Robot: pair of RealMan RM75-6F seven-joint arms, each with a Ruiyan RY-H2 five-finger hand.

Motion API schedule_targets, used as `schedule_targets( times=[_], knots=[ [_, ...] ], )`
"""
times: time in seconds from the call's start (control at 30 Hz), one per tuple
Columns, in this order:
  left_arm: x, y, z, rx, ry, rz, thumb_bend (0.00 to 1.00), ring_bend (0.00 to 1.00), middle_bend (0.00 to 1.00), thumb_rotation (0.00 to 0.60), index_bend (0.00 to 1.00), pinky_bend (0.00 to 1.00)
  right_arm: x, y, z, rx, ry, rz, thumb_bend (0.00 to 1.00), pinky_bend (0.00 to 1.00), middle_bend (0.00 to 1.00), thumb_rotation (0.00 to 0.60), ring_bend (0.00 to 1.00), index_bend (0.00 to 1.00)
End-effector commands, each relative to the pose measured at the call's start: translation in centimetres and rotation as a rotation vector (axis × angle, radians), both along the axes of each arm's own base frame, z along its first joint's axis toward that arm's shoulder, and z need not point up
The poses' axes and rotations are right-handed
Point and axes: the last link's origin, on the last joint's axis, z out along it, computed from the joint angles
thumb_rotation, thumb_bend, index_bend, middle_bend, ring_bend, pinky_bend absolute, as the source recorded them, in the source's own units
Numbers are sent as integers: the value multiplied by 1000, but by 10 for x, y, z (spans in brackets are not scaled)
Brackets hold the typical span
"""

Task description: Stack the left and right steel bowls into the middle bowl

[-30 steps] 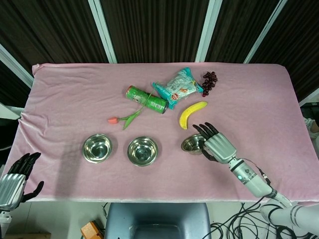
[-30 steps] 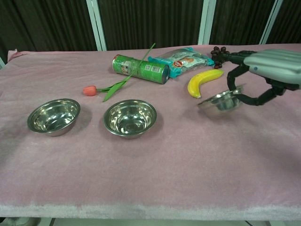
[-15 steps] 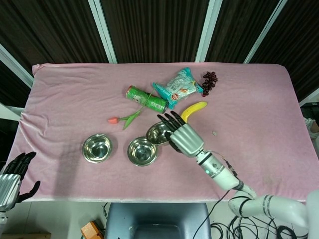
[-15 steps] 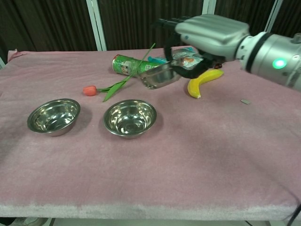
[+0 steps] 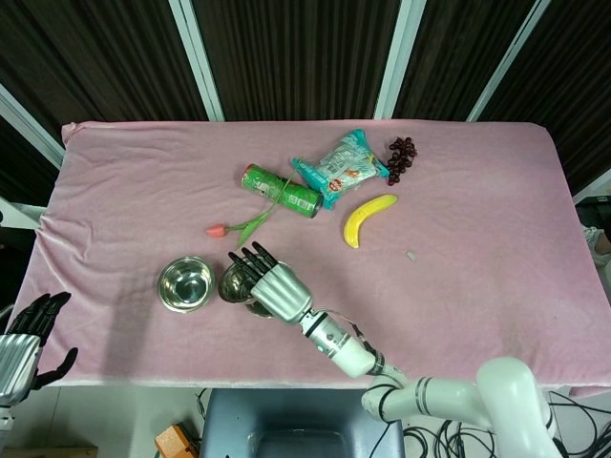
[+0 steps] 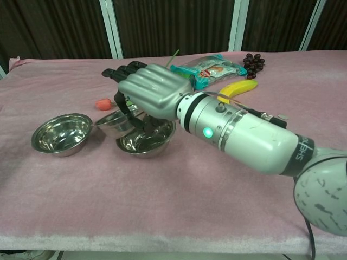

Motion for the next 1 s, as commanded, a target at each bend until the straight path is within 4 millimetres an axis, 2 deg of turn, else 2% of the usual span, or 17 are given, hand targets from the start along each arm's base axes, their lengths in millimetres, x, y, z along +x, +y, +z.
schedule_targets(
  times=[0.03, 0.27, 0.5, 0.57, 0.63, 0.7, 0.77, 0.9, 1.0],
  knots=[
    [0, -1, 1, 3, -1, -4, 367, 49, 84, 600, 0, 146, -4, 3, -2, -13, 20, 26, 566, 0, 0, 600, 0, 727],
    [2, -3, -1, 0, 4, -14, 367, 49, 85, 600, 0, 146, -32, 7, 12, -40, 59, 33, 565, 0, 0, 600, 0, 732],
    [4, 0, -6, -12, 18, -17, 367, 49, 84, 600, 0, 146, -52, 2, 14, -51, 106, 7, 565, 0, 0, 600, 0, 704],
    [4, 0, -6, -15, 19, -15, 368, 49, 84, 600, 0, 146, -56, 1, 16, -53, 120, -2, 565, 0, 0, 600, 0, 630],
    [4, 1, -6, -16, 19, -15, 368, 49, 84, 600, 0, 146, -60, 2, 18, -45, 130, -14, 517, 0, 0, 600, 0, 405],
    [4, 2, -6, -17, 19, -15, 367, 45, 72, 600, 0, 146, -65, 5, 22, -12, 120, -41, 418, 0, 0, 600, 0, 186],
    [4, 3, -7, -20, 21, -16, 368, 38, 48, 600, 0, 146, -71, 9, 25, 39, 107, -79, 333, 0, 0, 600, 0, 35],
    [5, 3, -8, -28, 24, -22, 368, 35, 35, 600, 0, 146, -82, 21, 41, 147, 94, -136, 269, 0, 0, 580, 0, 0],
    [6, 3, -10, -36, 20, -34, 369, 30, 27, 600, 0, 145, -96, 37, 64, 190, 72, -143, 252, 0, 0, 525, 0, 0]
  ],
)
